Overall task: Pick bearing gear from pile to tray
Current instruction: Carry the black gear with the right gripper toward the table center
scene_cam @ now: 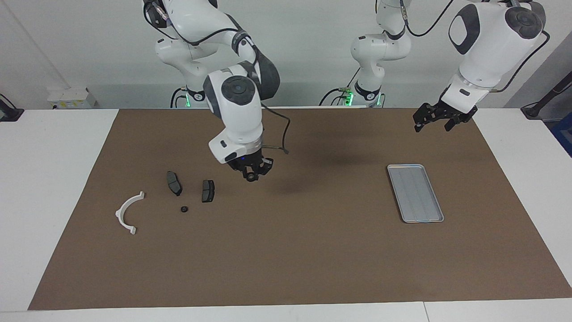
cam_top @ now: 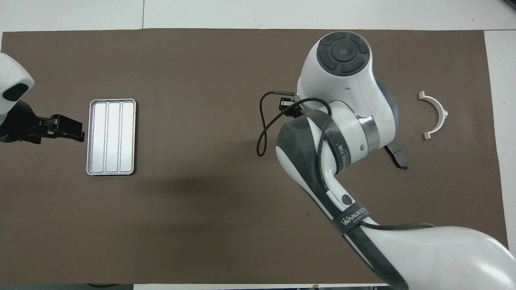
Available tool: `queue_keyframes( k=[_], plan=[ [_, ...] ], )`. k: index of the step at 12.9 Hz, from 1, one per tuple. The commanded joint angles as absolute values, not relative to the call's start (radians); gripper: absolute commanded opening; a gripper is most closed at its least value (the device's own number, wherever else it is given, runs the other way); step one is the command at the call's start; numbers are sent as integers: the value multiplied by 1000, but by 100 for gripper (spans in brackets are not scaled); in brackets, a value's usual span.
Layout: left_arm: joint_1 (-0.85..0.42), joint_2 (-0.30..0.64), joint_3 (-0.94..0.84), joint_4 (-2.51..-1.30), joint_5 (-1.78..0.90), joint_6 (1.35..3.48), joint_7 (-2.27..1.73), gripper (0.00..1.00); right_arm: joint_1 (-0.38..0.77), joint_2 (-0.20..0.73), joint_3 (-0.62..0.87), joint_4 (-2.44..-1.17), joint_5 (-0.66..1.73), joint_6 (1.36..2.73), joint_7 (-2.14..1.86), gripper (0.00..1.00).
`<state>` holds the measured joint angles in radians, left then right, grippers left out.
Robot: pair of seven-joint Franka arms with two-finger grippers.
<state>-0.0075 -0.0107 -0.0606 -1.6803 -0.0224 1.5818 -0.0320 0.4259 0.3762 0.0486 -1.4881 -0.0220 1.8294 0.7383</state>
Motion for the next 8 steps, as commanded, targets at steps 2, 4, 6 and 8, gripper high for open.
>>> queue_keyframes(
  k=[2, 4, 6, 8],
  plan=[
    [-6, -26, -60, -1695, -23, 1594, -31, 100, 488, 279, 49, -1656, -9, 1916, 891, 0],
    [-6, -26, -60, -1695, -23, 1594, -31, 100, 526, 249, 49, -1760, 0, 2032, 942, 0],
    [-6, -26, -60, -1695, -23, 1594, -31, 100, 532, 242, 49, -1825, 2, 2095, 956, 0],
    [-6, -26, -60, -1695, -23, 1594, -31, 100, 558, 250, 49, -1876, 2, 2163, 977, 0]
  ],
)
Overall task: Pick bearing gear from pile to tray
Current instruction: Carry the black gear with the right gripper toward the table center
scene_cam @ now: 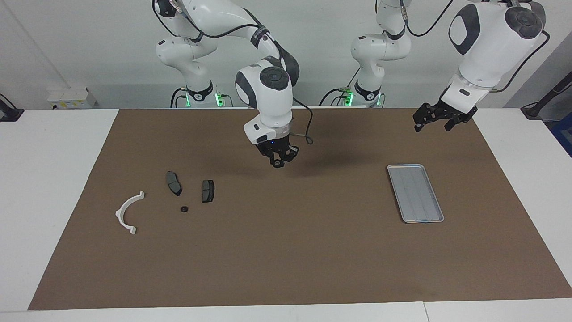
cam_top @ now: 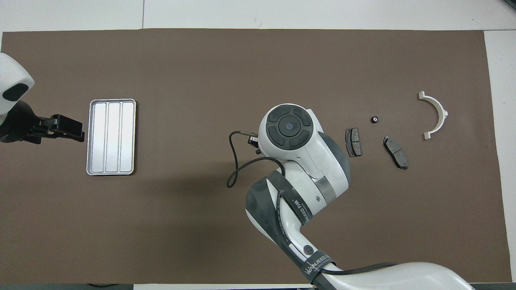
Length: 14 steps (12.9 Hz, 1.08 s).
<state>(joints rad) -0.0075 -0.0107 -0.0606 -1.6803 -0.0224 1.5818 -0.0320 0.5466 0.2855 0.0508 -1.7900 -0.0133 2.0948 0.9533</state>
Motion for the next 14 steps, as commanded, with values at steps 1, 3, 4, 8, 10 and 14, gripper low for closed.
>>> queue_keyframes(
  k=[1, 3, 4, 8, 10, 14],
  plan=[
    [-6, -26, -60, -1695, -23, 1594, -31, 100, 558, 252, 49, -1913, 2, 2210, 973, 0],
    [-6, -26, -60, -1695, -23, 1594, -31, 100, 557, 255, 49, -1950, 2, 2247, 962, 0],
    [-6, -26, -60, -1695, -23, 1594, -31, 100, 557, 258, 49, -1954, 2, 2253, 959, 0],
    [-6, -26, -60, -1695, -23, 1594, -31, 100, 557, 261, 49, -2023, 2, 2327, 950, 0],
    [-8, -26, -60, -1695, -23, 1594, -31, 100, 557, 259, 49, -2031, 2, 2327, 946, 0],
    [-3, -26, -60, -1695, -23, 1592, -31, 100, 555, 267, 49, -2042, 2, 2329, 936, 0]
  ],
)
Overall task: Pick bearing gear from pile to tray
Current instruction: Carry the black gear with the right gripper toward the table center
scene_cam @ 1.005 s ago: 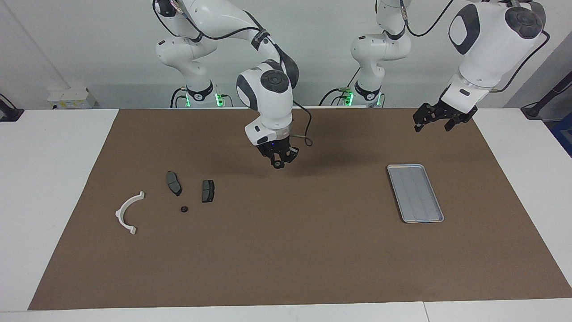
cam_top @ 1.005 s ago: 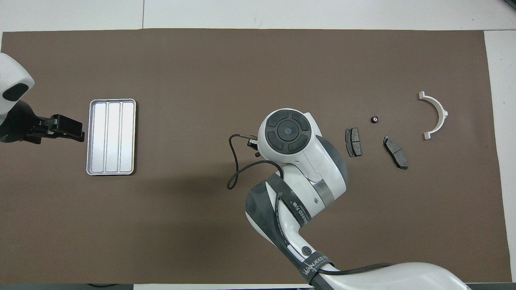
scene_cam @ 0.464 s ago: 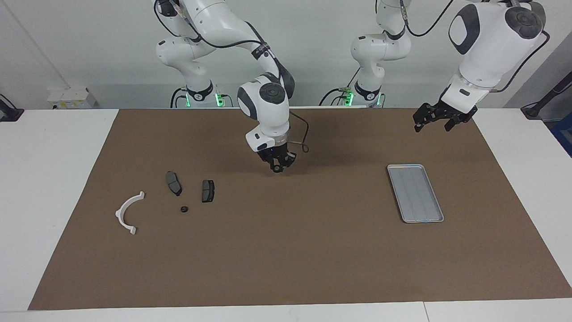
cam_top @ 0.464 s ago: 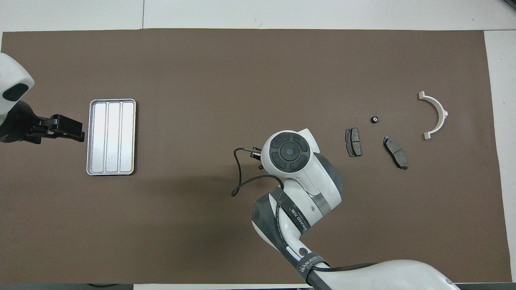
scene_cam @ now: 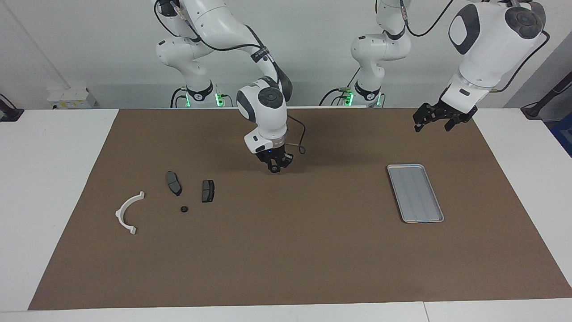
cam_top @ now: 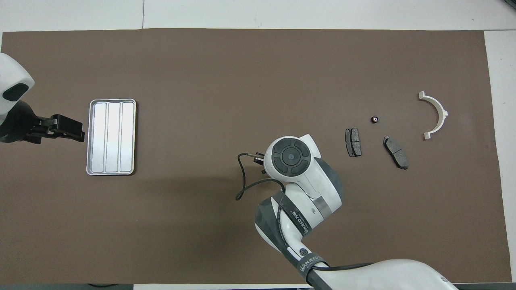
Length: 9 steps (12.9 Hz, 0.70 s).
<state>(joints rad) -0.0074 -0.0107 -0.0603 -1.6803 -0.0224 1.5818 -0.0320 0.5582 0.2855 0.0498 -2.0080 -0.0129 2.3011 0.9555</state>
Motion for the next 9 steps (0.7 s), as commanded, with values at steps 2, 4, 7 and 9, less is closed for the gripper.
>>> queue_keyframes(
  k=[2, 4, 7, 9],
  plan=[
    [-3, -28, -60, -1697, -23, 1594, -34, 100, 555, 273, 49, -2049, 2, 2371, 937, 0],
    [2, -28, -60, -1697, -23, 1594, -35, 100, 560, 304, 49, -2056, 2, 2426, 948, 0],
    [3, -28, -60, -1698, -23, 1595, -37, 100, 566, 324, 49, -2054, 2, 2464, 953, 1],
    [3, -28, -60, -1698, -23, 1598, -37, 100, 568, 324, 49, -2052, 2, 2453, 951, 24]
  ],
)
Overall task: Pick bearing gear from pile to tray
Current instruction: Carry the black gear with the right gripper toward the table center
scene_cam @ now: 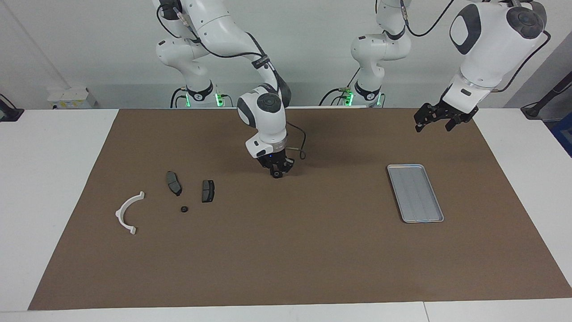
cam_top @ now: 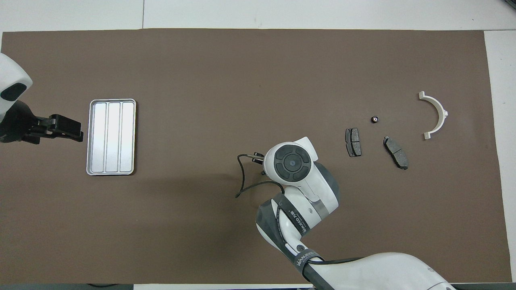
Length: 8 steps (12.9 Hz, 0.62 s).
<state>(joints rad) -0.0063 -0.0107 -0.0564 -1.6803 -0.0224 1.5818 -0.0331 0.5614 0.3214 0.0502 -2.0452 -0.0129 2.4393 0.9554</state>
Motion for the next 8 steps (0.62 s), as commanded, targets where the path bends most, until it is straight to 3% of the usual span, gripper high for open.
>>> queue_keyframes(
  k=[1, 2, 3, 5, 8],
  plan=[
    [3, -28, -60, -1697, -23, 1600, -37, 100, 566, 324, 49, -2048, 2, 2445, 951, 63],
    [3, -28, -60, -1698, -23, 1601, -40, 100, 563, 319, 49, -2039, 2, 2422, 951, 81],
    [3, -28, -58, -1698, -23, 1608, -43, 100, 557, 313, 49, -2001, 2, 2371, 948, 88],
    [3, -28, -58, -1701, -23, 1629, -93, 100, 528, 304, 48, -1884, 2, 2207, 927, 94],
    [-8, -28, -61, -1707, -23, 1631, -127, 100, 395, 272, 48, -1777, 2, 2082, 703, 97]
  ],
)
